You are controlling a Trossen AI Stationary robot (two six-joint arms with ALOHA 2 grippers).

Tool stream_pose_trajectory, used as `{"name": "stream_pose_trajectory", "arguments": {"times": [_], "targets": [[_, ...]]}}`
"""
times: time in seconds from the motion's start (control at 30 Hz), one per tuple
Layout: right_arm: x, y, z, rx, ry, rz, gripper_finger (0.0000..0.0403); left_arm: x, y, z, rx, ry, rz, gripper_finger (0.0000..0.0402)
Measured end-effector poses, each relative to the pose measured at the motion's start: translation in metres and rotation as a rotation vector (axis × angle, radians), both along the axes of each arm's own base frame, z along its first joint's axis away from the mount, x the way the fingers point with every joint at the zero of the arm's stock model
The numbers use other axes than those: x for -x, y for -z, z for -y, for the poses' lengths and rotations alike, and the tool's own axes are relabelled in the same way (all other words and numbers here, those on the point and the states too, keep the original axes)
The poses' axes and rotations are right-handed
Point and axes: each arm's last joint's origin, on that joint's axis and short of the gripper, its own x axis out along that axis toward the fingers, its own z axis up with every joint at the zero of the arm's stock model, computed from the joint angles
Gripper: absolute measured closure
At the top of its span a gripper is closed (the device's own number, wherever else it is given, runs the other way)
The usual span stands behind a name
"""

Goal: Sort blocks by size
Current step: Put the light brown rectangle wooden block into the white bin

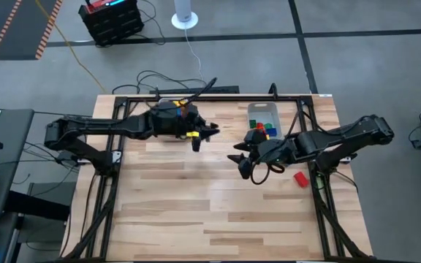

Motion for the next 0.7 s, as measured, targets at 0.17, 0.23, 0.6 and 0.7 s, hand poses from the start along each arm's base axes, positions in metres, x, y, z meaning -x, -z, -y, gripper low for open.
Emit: {"name": "stream_pose_trajectory", "arguments": {"times": [0.17,0.23,0.6,0.7], "targets": [[0.011,0.007,-0.001,-0.068,0.049,-0.093,0.0143,0.021,0.027,-0.033,-0.068,-0.174,-0.358,0.0309],[0.012,0.007,-0.004,-0.073,0.041,-0.09,0.0143,0.032,0.042,-0.045,-0.115,-0.272,-0.556,0.0309],[0.008,0.012,-0.013,-0.09,0.034,-0.09,0.0143,0.062,0.101,-0.082,-0.086,-0.471,-0.839,0.0308],[0.008,0.012,-0.013,-0.09,0.032,-0.091,0.0143,0.069,0.104,-0.089,-0.049,-0.518,-0.862,0.0286]]}}
